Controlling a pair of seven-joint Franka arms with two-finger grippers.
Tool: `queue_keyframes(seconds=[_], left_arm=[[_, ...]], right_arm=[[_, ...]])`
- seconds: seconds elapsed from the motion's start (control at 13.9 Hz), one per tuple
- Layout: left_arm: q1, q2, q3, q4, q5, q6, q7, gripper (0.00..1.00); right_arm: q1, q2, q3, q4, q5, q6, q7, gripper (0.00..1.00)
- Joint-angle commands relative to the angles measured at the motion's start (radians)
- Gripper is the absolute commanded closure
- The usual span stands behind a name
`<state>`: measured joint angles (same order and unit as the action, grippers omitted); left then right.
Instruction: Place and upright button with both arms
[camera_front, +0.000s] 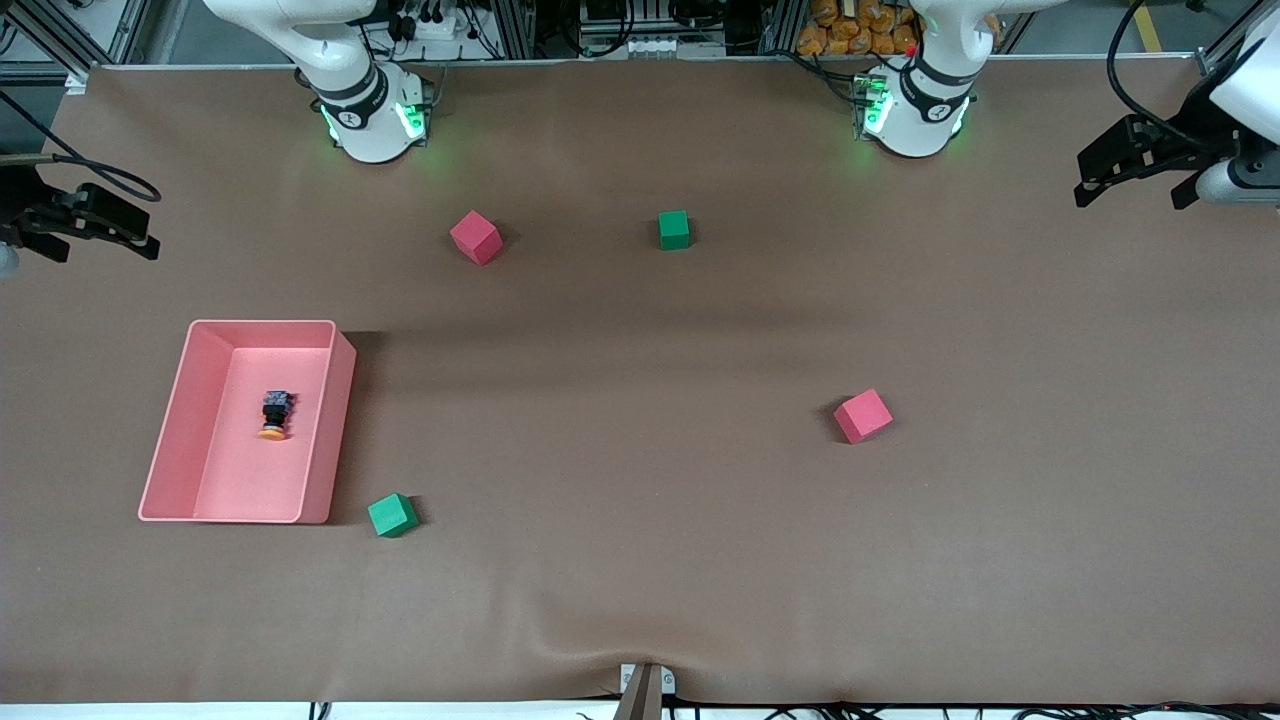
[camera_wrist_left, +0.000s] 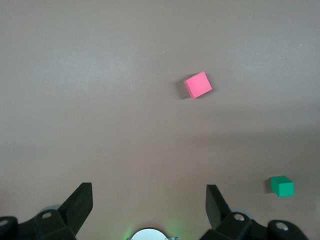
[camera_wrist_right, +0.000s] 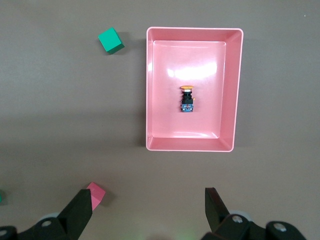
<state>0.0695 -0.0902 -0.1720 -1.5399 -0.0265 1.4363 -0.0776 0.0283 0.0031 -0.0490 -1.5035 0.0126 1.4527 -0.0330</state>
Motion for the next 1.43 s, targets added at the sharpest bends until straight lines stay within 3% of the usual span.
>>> queue_keyframes(seconds=[0.0, 0.79, 1.15, 1.36], left_arm=[[0.010, 0.004, -0.003, 0.012, -0.018, -0.019, 0.024, 0.00], [0.010, 0.001, -0.009, 0.011, -0.021, -0.031, 0.022, 0.00], [0.010, -0.008, -0.007, 0.014, -0.023, -0.031, 0.022, 0.00], [0.010, -0.014, -0.006, 0.017, -0.021, -0.036, 0.024, 0.00]], right_arm=[[-0.005, 0.006, 0.003, 0.016, -0.013, -0.014, -0.007, 0.00], [-0.007, 0.029, 0.003, 0.019, -0.013, -0.009, -0.008, 0.00], [-0.028, 0.124, 0.003, 0.026, -0.022, 0.017, -0.010, 0.00], [-0.079, 0.198, 0.003, 0.020, 0.032, 0.041, -0.048, 0.00]])
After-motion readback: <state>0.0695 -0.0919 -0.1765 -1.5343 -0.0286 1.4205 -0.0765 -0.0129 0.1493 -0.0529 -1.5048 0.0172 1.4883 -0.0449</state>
